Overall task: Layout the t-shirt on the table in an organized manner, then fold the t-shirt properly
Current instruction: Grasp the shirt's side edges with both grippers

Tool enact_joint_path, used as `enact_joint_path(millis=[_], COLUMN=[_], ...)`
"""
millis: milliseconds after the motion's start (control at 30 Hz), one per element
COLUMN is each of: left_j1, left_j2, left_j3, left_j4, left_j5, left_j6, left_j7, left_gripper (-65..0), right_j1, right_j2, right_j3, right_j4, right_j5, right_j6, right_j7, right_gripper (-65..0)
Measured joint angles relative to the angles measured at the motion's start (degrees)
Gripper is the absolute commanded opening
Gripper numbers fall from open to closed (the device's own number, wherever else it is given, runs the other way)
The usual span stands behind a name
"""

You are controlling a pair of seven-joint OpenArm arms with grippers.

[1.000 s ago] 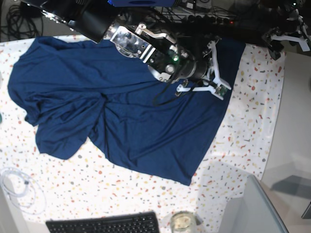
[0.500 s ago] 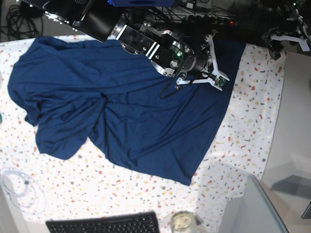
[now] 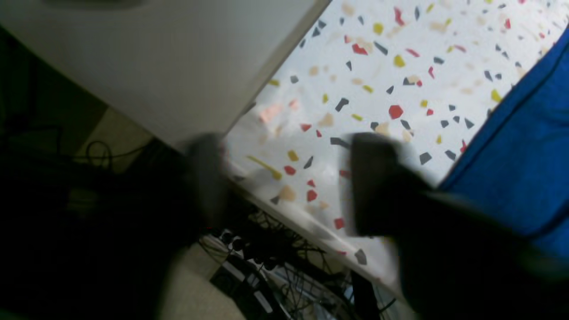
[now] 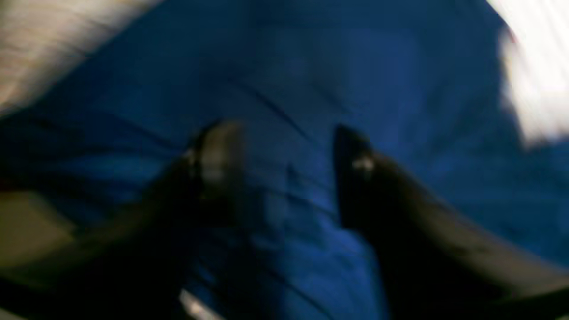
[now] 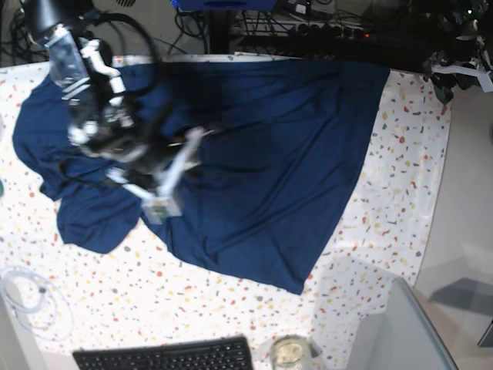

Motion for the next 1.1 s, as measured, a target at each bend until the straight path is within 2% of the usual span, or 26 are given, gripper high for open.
enact_joint_path(millis=[67,133,200,300,400,500,567,600,700,767,867,967,1033,1100], left_j1=[-0.1,-1.2,-2.7,-5.5,-11.3,-18.7,-23.6,-25.9,-31.5,-33.4,-33.6,-33.6,-33.7,-33.2], left_j2=[0.0,0.0,-0.6,-3.7,-5.3,-4.9,-4.9,-5.0,-4.7,-3.2,0.3,1.2,1.0,0.5], left_j3=[2.6,5.9,10.6,19.4,24.7,26.8,29.1,30.7,37.5,40.5,41.5,41.7,41.2,41.0], left_j4=[1.1,1.7,1.9,2.0,1.6,-2.4,-7.3,-9.6,-14.4,-15.1,-15.1,-16.7,-18.3,-18.6], left_j5=[0.2,0.4,0.4,0.5,0.9,0.0,1.2,3.0,10.4,13.3,15.9,19.5,22.3,22.9], left_j6=[0.8,0.6,0.5,0.3,0.7,0.0,1.1,1.5,6.1,5.7,5.6,5.4,5.9,5.9], left_j7=[-0.2,0.0,-0.3,2.6,8.4,10.8,11.7,12.0,11.8,11.5,11.6,11.6,11.5,11.6], left_gripper=[-65.0,-65.0,-65.0,-65.0,-65.0,-65.0,-65.0,-65.0,-65.0,-65.0,-65.0,-65.0,-65.0,-65.0], right_j1=[-1.1,-0.1,1.1,2.7,5.8,8.6,9.8,9.9,10.1,9.9,7.8,5.8,6.3,8.0], right_j2=[-0.5,-0.3,0.2,3.7,6.6,9.0,11.0,11.6,11.6,11.3,11.6,11.4,11.2,9.5], right_j3=[10.4,20.5,28.5,34.1,34.3,33.3,30.8,30.0,28.0,26.1,21.1,18.1,17.0,17.5], right_j4=[-1.2,-5.3,-10.3,-18.4,-27.4,-35.3,-37.8,-37.6,-33.4,-29.6,-24.5,-21.0,-20.5,-20.4], right_j5=[0.2,0.3,-0.5,-0.6,0.3,0.0,-0.2,0.1,0.1,0.2,0.2,0.3,0.3,0.1], right_j6=[0.7,0.8,0.2,3.4,5.3,5.0,4.8,4.9,4.9,5.4,7.0,7.5,7.6,7.6], right_j7=[0.7,1.9,1.6,3.2,7.8,10.4,10.5,10.9,11.2,11.3,11.3,10.9,7.6,3.5], right_gripper=[-65.0,-63.5,-65.0,-65.0,-65.0,-65.0,-65.0,-65.0,-65.0,-65.0,-65.0,-64.5,-57.5,-45.3])
